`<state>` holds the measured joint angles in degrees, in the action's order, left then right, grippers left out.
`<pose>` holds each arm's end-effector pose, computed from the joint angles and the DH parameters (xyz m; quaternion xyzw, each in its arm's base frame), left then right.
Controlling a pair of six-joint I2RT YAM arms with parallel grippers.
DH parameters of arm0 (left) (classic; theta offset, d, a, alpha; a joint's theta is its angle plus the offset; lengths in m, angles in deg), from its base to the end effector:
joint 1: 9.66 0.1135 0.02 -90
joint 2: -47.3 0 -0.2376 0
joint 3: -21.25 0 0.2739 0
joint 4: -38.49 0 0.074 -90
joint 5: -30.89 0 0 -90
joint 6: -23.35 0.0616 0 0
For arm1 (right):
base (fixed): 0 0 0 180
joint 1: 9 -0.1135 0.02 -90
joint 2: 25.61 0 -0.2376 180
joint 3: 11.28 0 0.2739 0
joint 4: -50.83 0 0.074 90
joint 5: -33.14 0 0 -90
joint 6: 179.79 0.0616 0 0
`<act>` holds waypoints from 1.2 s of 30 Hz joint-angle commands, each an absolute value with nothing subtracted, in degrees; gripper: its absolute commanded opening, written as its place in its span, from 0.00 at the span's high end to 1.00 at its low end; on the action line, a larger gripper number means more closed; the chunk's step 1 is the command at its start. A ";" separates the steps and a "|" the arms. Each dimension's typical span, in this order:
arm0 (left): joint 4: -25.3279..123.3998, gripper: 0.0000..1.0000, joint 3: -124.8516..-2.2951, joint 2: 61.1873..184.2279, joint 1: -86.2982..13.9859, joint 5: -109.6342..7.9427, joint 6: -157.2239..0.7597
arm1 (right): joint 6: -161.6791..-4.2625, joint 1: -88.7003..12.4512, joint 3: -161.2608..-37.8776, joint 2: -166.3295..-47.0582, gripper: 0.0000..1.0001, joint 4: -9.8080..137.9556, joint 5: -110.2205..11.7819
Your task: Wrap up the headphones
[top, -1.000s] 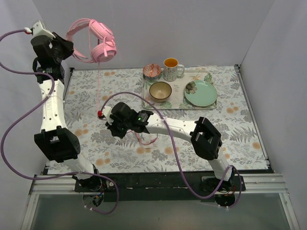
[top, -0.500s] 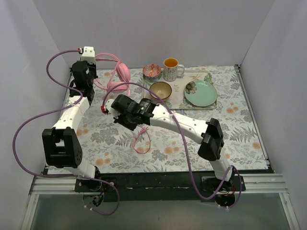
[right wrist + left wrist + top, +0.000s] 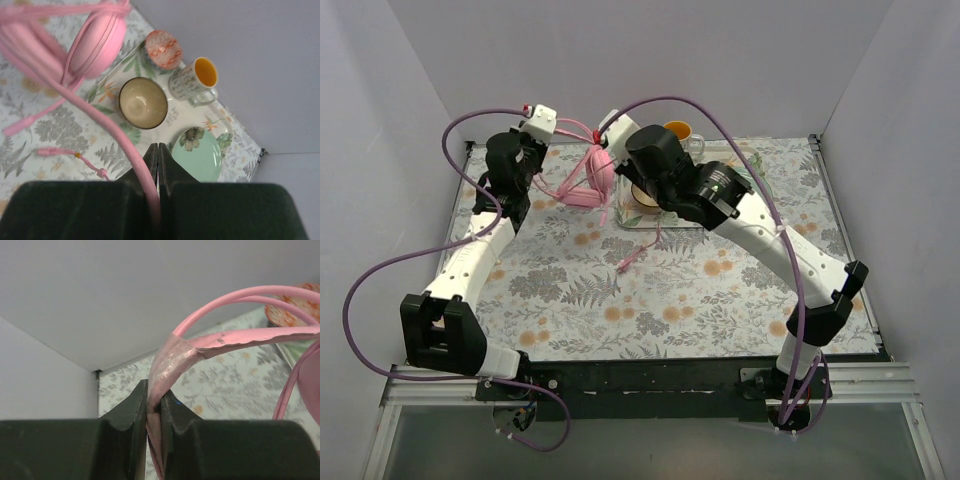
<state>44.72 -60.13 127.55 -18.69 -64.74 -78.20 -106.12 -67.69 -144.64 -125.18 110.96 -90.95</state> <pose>0.3845 -0.0550 0.3410 -0.0493 0.7361 -0.0848 0.6698 0.2369 0.3231 0.4447 -0.3720 0.7385 -0.0500 0.5602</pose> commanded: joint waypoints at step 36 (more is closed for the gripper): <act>88.76 1.00 -101.33 126.31 -21.70 -21.50 -112.85 | -96.92 -39.14 -109.74 -118.34 0.76 63.33 -39.20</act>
<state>90.27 -93.88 127.09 -21.67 -29.83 -99.86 -103.28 -39.37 -118.59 -124.05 81.30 -49.20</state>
